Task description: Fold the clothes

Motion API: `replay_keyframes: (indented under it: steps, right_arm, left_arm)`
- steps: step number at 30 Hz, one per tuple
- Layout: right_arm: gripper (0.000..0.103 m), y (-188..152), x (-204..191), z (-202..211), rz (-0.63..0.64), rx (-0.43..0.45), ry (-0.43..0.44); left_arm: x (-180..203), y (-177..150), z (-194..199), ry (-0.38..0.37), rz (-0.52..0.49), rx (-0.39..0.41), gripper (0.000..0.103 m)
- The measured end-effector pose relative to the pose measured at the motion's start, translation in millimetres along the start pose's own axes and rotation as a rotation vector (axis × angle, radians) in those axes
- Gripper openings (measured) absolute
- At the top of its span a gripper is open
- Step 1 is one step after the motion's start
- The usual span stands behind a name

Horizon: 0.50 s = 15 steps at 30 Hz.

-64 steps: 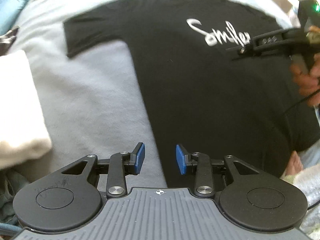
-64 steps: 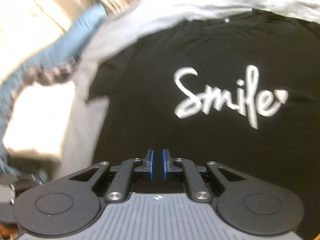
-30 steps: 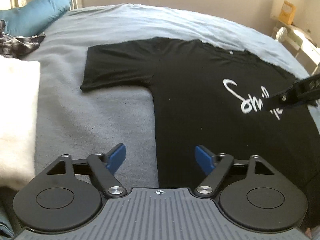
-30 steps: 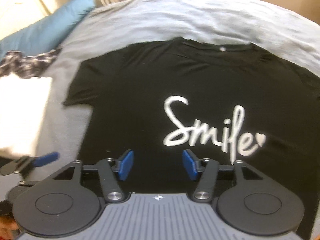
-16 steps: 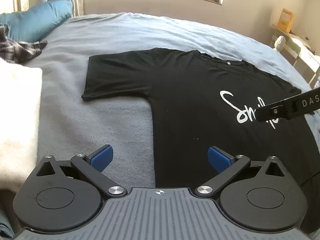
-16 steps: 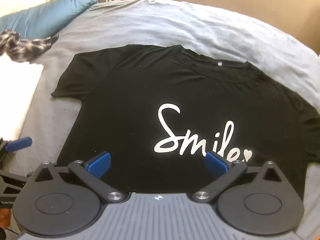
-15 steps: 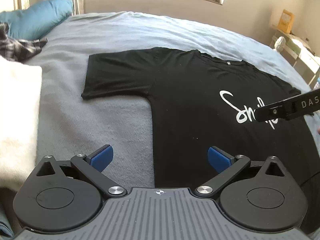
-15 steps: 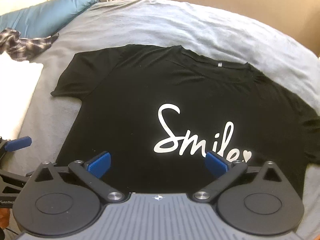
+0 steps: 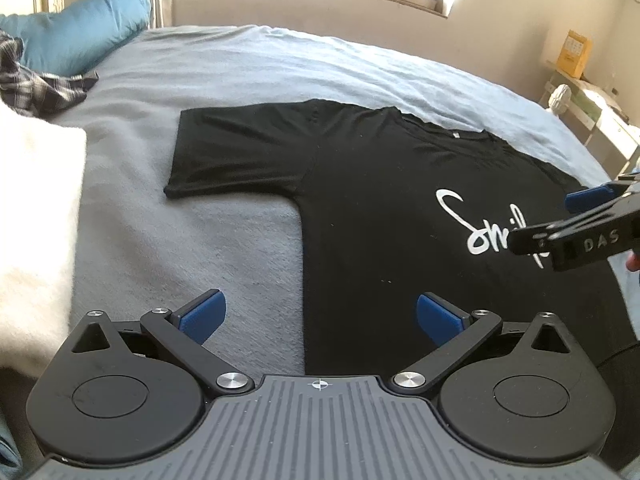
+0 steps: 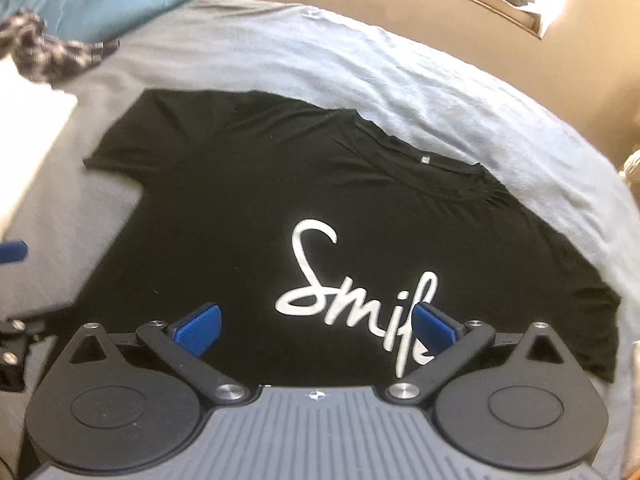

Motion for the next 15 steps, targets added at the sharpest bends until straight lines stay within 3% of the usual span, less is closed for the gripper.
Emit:
replay_keyframes:
  steps: [15]
  right_arm:
    - [0.103, 5.8, 7.0, 10.5, -0.021, 0.052, 0.008]
  left_arm:
    - [4.5, 2.9, 0.6, 0.087, 0.032, -0.011, 0.103]
Point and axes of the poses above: each gripper's, at about its wrist camera, not at the fingertips, and z roughly against the way its jaws point, x to its right, y to its top, the point moved 3 cm from there along -z, roughly the way its jaws point, and after that the axes turned 6 degrees about -y, right-handed, at the moved point
